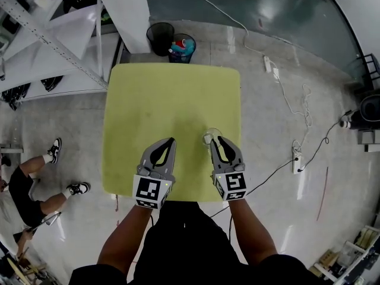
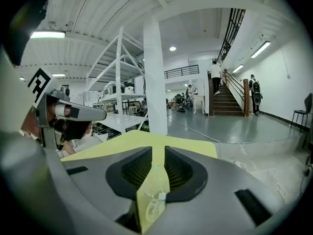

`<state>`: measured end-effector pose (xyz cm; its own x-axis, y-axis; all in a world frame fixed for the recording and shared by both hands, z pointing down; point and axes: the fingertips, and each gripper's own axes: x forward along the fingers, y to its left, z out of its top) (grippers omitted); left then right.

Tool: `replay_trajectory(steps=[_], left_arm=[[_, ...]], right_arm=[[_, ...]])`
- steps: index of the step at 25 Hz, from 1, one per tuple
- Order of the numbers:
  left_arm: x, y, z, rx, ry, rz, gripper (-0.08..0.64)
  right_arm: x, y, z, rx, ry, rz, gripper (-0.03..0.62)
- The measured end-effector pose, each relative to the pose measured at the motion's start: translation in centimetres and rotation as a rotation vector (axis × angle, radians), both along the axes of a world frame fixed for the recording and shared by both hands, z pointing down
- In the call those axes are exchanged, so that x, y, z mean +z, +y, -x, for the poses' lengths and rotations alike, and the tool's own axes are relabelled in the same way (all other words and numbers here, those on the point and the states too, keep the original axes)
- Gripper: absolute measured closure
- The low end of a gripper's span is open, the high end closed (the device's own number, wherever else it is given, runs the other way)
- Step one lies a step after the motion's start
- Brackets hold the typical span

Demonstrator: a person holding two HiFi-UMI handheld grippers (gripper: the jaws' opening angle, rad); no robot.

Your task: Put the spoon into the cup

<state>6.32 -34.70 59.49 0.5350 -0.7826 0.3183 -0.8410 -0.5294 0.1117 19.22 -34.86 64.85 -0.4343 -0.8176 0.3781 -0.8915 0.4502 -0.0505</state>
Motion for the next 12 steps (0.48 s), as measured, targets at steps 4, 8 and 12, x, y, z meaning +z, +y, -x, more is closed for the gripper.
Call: replay_trajectory(steps=[4, 8, 12], left_arm=[[-0.1, 0.0, 0.6, -0.006, 0.0, -0.001, 0.555], [-1.0, 0.3, 1.1, -0.031, 0.013, -0.011, 0.555], [-2.0, -0.2, 1.8, -0.056, 0.036, -0.03, 0.555]], right_arm=[[-1.3, -0.1, 0.0, 0.003, -0.004, -0.031, 0.541], [-3.7, 0.5, -0.1, 0.015, 0.026, -0.094, 0.543], [-6.2, 0.7, 0.0, 0.028, 0.017, -0.149, 0.551]])
